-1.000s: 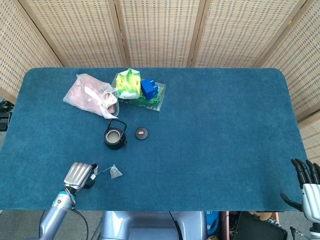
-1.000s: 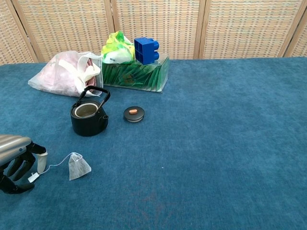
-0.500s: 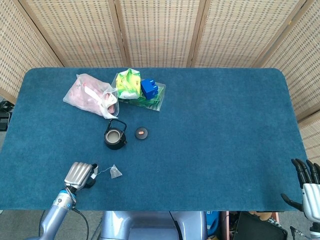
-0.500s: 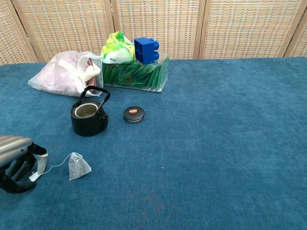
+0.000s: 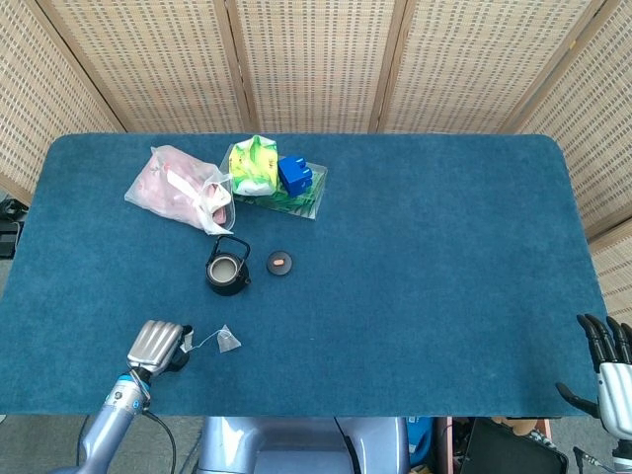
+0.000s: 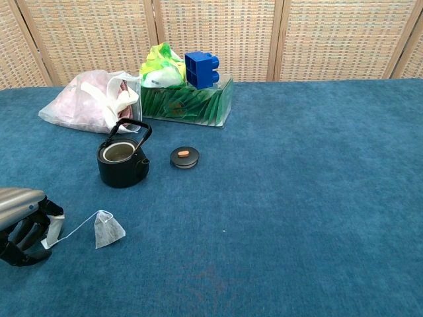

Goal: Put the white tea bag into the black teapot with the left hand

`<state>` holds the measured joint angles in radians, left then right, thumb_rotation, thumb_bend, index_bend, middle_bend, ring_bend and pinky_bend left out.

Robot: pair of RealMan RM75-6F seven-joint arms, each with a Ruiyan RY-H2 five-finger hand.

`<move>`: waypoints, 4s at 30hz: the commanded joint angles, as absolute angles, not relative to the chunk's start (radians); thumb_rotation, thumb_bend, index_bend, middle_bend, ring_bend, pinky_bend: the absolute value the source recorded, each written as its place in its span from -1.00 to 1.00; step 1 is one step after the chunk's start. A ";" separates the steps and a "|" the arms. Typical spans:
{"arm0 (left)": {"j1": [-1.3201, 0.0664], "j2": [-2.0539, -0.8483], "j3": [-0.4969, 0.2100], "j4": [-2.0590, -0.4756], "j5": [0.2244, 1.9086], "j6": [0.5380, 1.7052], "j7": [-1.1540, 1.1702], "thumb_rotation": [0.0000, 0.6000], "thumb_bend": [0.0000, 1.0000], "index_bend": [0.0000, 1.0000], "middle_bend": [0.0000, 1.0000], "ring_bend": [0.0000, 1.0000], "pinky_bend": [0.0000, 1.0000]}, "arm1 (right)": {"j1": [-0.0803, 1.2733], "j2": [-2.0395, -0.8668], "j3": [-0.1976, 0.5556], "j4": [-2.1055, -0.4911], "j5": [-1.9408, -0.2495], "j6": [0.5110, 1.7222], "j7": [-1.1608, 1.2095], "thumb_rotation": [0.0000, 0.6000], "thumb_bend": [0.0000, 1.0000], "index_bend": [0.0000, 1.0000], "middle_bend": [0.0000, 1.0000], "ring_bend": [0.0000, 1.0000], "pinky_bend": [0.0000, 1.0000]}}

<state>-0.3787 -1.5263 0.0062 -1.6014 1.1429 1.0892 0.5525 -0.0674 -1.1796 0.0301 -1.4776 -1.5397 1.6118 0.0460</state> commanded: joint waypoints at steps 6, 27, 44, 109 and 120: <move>-0.385 -1.530 0.003 -1.588 1.131 1.082 0.541 1.00 -0.36 0.18 0.50 0.32 0.41 | -0.067 -1.179 0.032 -1.483 -1.539 1.611 0.040 1.00 -0.76 -0.77 -0.65 -0.93 -0.80; -0.397 -1.534 0.002 -1.577 1.134 1.085 0.511 1.00 0.02 0.23 0.50 0.32 0.41 | -0.069 -1.177 0.036 -1.492 -1.531 1.607 0.029 1.00 -0.75 -0.77 -0.65 -0.93 -0.80; -0.384 -1.436 -0.041 -1.673 1.238 1.204 0.452 1.00 0.11 0.28 0.52 0.33 0.41 | -0.075 -1.179 0.037 -1.495 -1.542 1.625 0.025 1.00 -0.75 -0.77 -0.65 -0.93 -0.80; -0.576 -1.404 -0.287 -1.630 1.192 1.232 0.422 1.00 0.11 0.30 0.52 0.33 0.41 | -0.078 -1.192 0.045 -1.468 -1.507 1.597 0.053 1.00 -0.75 -0.77 -0.65 -0.93 -0.80; -0.621 -1.405 -0.310 -1.632 1.179 1.223 0.439 1.00 0.11 0.30 0.52 0.33 0.41 | -0.084 -1.197 0.046 -1.459 -1.501 1.601 0.064 1.00 -0.75 -0.77 -0.65 -0.93 -0.80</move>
<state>-0.6188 -1.4036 -0.3090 -1.6320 1.1808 1.2230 0.4373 -0.0842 -1.1966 0.0458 -1.4590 -1.5009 1.6008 0.0640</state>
